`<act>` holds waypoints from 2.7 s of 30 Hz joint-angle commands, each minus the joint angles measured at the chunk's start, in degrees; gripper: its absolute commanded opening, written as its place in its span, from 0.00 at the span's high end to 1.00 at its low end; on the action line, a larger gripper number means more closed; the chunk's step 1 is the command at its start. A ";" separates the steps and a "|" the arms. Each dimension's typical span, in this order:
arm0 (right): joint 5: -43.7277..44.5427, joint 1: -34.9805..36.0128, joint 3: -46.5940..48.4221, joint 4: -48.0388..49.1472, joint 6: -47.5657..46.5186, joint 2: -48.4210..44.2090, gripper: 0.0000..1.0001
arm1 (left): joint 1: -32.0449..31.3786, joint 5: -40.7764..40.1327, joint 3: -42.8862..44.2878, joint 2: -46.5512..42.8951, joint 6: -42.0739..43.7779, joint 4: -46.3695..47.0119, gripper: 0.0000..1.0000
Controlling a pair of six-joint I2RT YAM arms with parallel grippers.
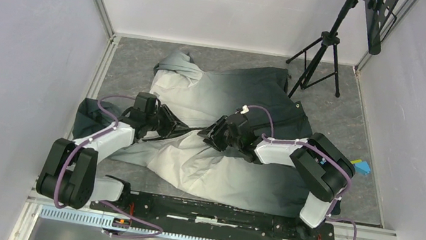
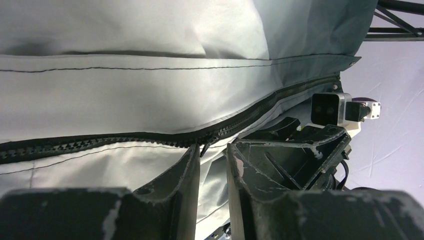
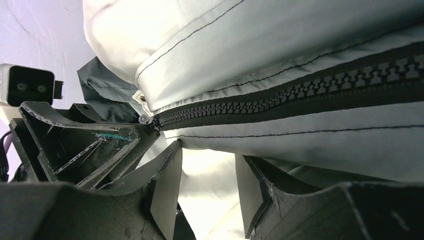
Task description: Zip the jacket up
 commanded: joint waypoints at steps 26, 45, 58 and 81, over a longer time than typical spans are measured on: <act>4.83 -0.16 4.16 -1.22 -2.90 -0.71 0.37 | -1.94 0.13 2.39 1.68 4.73 2.30 0.98; 5.17 1.60 5.09 12.16 -1.42 4.42 1.00 | -2.76 -11.64 4.43 -1.59 14.99 -10.57 0.98; 8.33 -4.93 -12.68 30.17 9.78 -4.55 1.00 | 18.50 -44.94 -0.99 -28.47 10.96 -33.36 0.98; -7.78 -2.66 -4.61 -5.68 -57.12 -13.35 0.02 | 8.36 0.59 1.21 -10.57 6.15 -1.90 0.30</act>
